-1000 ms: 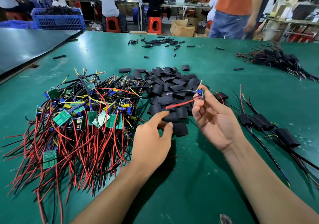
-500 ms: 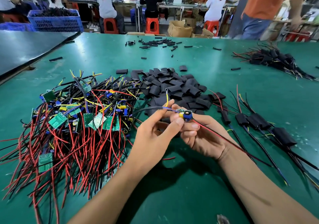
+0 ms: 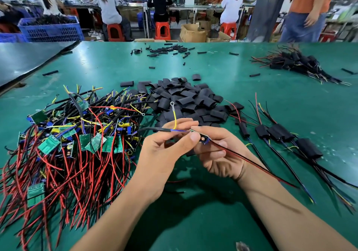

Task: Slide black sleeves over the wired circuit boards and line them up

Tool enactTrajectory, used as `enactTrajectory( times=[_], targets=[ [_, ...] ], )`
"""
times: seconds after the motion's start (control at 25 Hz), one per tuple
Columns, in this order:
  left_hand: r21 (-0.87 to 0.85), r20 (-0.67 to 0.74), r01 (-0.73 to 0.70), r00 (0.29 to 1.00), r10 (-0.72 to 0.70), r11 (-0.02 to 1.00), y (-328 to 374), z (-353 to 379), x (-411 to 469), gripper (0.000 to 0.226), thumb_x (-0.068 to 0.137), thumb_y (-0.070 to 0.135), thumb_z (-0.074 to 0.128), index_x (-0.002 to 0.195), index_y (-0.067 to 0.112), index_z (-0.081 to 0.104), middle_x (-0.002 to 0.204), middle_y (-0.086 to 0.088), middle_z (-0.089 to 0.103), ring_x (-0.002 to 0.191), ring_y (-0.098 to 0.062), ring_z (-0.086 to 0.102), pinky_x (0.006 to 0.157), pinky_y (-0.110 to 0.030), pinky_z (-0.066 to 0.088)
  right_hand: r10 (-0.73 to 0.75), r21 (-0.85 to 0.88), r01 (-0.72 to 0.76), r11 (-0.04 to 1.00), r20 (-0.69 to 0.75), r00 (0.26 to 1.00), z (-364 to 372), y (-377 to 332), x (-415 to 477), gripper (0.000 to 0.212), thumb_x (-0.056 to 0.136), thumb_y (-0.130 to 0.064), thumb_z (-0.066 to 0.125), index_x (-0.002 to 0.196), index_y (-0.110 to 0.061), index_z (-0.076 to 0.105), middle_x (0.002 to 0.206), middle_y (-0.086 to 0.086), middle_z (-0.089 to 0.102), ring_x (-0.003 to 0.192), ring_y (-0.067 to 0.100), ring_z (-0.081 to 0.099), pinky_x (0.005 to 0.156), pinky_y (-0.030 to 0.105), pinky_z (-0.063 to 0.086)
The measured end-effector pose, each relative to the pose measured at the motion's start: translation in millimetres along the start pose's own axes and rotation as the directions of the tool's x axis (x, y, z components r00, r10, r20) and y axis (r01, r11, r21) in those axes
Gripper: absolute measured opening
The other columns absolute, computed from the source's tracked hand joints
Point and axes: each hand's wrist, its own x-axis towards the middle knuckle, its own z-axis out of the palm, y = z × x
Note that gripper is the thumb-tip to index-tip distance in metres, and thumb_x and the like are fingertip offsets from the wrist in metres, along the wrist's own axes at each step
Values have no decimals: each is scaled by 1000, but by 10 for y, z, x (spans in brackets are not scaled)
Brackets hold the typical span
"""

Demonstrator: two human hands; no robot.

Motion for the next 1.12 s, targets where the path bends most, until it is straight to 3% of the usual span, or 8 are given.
enactTrajectory(
  times=[0.12, 0.2, 0.28, 0.48, 0.68, 0.76, 0.92, 1.12],
  targets=[
    [-78, -106, 78, 991, -87, 994, -25, 42, 7, 29, 69, 35, 84, 91, 16, 80, 107, -1, 75, 94, -23, 69, 95, -44, 54, -18, -239, 10, 971, -31, 999, -15, 4, 20, 15, 92, -16, 69, 102, -6, 72, 66, 0, 59, 42, 2, 38, 41, 16, 44],
    [-111, -164, 96, 980, -113, 989, -76, 52, 15, 29, 73, 33, 80, 96, 14, 79, 84, -8, 70, 69, -31, 62, 76, -52, 54, -222, -635, 69, 770, -164, 961, -53, 50, 67, 27, 95, -43, 58, 92, -22, 75, 75, -1, 67, 48, 6, 50, 48, 19, 45],
    [-128, -153, 47, 986, -66, 991, -81, 65, 12, 15, 83, 20, 75, 91, 7, 76, 66, -16, 57, 53, -30, 55, 60, -46, 53, -376, -760, 104, 642, -194, 906, -101, 78, 96, 38, 97, -49, 51, 79, -24, 73, 72, 1, 65, 50, 13, 54, 49, 22, 44],
    [110, -206, 57, 978, -33, 992, -60, 24, 12, 10, 77, 16, 79, 82, 25, 78, 78, 6, 73, 65, -4, 60, 62, -12, 46, -248, -724, 41, 689, -182, 951, -128, -103, -72, 34, 96, -45, 52, 74, -27, 70, 54, -9, 51, 31, 0, 33, 31, 14, 24],
    [340, -120, -5, 992, 48, 940, -119, 58, -19, 30, 87, 12, 73, 116, 19, 70, 84, 14, 65, 64, 1, 53, 63, -8, 42, -34, -285, 64, 956, 109, 993, -160, -231, -237, 10, 97, -11, 58, 104, -3, 62, 54, -3, 38, 32, 6, 29, 29, 17, 26],
    [210, -121, 21, 993, 4, 978, -91, 62, 2, 14, 93, 19, 65, 103, 19, 74, 77, 8, 67, 60, -2, 54, 59, -10, 43, 59, -459, -36, 888, 36, 998, -152, -195, -212, 12, 92, -17, 67, 98, -7, 62, 51, -6, 43, 29, 3, 30, 27, 14, 25],
    [140, -101, 161, 984, -148, 977, -58, -85, 14, 37, 83, 48, 73, 72, 13, 72, 51, -1, 53, 42, -12, 38, 46, -23, 34, 137, -769, -284, 573, -252, 958, -149, -35, -97, 23, 100, -35, 55, 93, -14, 61, 50, -6, 47, 27, -1, 31, 29, 10, 22],
    [303, 214, 258, 920, -329, 917, 25, -223, -15, 33, 64, 35, 89, 89, 21, 74, 71, -10, 66, 51, -23, 56, 50, -29, 47, 54, -808, -286, 515, -302, 952, -215, -82, -121, 19, 104, -26, 50, 97, -15, 65, 63, 1, 57, 32, 1, 35, 30, 11, 25]
  ],
)
